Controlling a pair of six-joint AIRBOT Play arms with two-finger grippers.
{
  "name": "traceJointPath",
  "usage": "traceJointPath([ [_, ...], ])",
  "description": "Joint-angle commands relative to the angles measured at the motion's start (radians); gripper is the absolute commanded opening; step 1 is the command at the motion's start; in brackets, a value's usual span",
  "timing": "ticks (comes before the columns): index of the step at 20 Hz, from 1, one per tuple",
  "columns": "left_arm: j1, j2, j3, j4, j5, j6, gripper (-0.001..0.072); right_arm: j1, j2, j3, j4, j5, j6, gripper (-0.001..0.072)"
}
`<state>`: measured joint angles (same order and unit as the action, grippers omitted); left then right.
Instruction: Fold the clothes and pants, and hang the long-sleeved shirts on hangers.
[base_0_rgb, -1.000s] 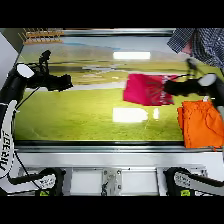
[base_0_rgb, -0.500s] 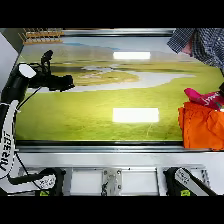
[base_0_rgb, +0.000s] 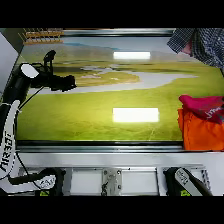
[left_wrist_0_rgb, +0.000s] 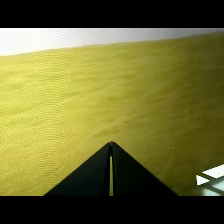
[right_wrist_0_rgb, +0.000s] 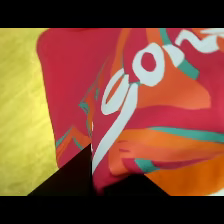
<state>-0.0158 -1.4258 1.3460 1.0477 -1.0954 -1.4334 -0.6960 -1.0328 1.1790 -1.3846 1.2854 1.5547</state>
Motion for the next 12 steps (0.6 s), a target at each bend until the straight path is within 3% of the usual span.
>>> traceJointPath([
  [1,-0.001,0.000,0.000,0.001,0.000,0.014,0.0007,-0.001,0.003,-0.038,-0.161,0.139,0.061,0.0016],
  [3,-0.001,0.000,0.000,0.001,0.000,0.014,0.0007,-0.001,0.003,-0.068,-0.187,0.179,0.070,0.0034],
  [4,-0.001,0.000,0.000,0.001,0.000,0.015,0.0007,-0.001,0.003,-0.080,-0.192,0.198,0.070,0.0129],
  [5,0.000,0.000,0.000,0.003,0.000,0.016,0.0007,-0.001,0.003,-0.088,-0.201,0.222,0.070,0.0336],
  [6,0.000,0.000,0.000,0.008,0.000,0.017,0.0007,-0.001,0.003,-0.089,-0.215,0.243,0.070,0.0470],
  [7,0.001,0.000,0.000,0.008,0.000,0.017,0.0007,-0.001,0.006,-0.089,-0.228,0.250,0.069,0.0524],
  [10,0.001,0.000,0.000,0.007,0.000,0.017,0.0007,0.015,0.071,-0.089,-0.201,0.169,0.065,0.0525],
  [12,0.001,0.000,0.000,0.007,0.000,0.017,0.0007,0.068,0.143,-0.089,-0.089,0.083,0.028,0.0525],
])
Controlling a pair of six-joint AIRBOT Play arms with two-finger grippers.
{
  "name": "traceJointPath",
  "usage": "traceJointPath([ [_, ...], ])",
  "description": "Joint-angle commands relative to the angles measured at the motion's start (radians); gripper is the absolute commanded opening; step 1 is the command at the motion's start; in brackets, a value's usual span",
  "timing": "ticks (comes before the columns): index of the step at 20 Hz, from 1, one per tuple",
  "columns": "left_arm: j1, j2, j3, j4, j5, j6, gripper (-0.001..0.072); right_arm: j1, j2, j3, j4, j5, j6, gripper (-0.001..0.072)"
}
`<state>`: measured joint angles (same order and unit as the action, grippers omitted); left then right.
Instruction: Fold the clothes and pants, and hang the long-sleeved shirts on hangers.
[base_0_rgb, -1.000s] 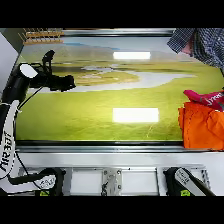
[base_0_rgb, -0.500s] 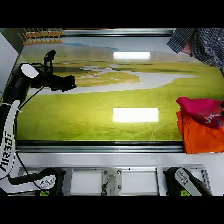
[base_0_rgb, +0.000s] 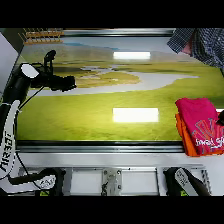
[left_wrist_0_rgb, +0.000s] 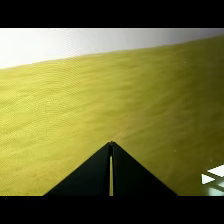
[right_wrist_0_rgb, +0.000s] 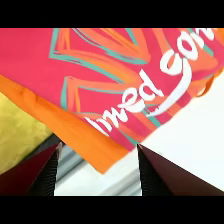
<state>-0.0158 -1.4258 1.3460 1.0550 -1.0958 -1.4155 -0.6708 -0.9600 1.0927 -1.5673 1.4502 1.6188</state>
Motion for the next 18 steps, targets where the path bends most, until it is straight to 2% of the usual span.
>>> traceJointPath([
  [1,0.000,0.000,0.000,-0.002,0.000,-0.001,0.0007,0.089,0.102,-0.003,0.172,-0.108,-0.077,0.0525],
  [4,0.000,0.000,0.000,-0.002,0.000,-0.002,0.0007,0.271,0.153,-0.003,0.376,-0.150,-0.130,0.0525],
  [6,0.000,0.000,0.000,-0.003,-0.001,-0.002,0.0007,0.423,0.155,-0.003,0.420,-0.164,-0.130,0.0523],
  [7,0.000,0.000,0.000,-0.003,-0.002,-0.003,0.0007,0.489,0.152,-0.003,0.420,-0.165,-0.130,0.0496],
  [8,0.000,0.000,0.000,-0.004,0.000,-0.002,0.0007,0.547,0.146,-0.003,0.420,-0.164,-0.130,0.0407],
  [10,0.000,0.000,0.000,-0.004,0.000,-0.002,0.0007,0.640,0.134,-0.003,0.420,-0.164,-0.131,0.0127],
  [11,0.000,0.000,0.000,-0.004,0.000,-0.002,0.0007,0.669,0.128,-0.003,0.420,-0.163,-0.130,0.0034],
  [12,0.000,0.000,0.000,-0.004,0.000,-0.002,0.0007,0.689,0.122,-0.003,0.420,-0.160,-0.130,0.0017],
  [18,0.000,0.000,0.000,-0.004,0.000,-0.002,0.0007,0.711,0.117,-0.003,0.420,-0.142,-0.130,0.0017],
])
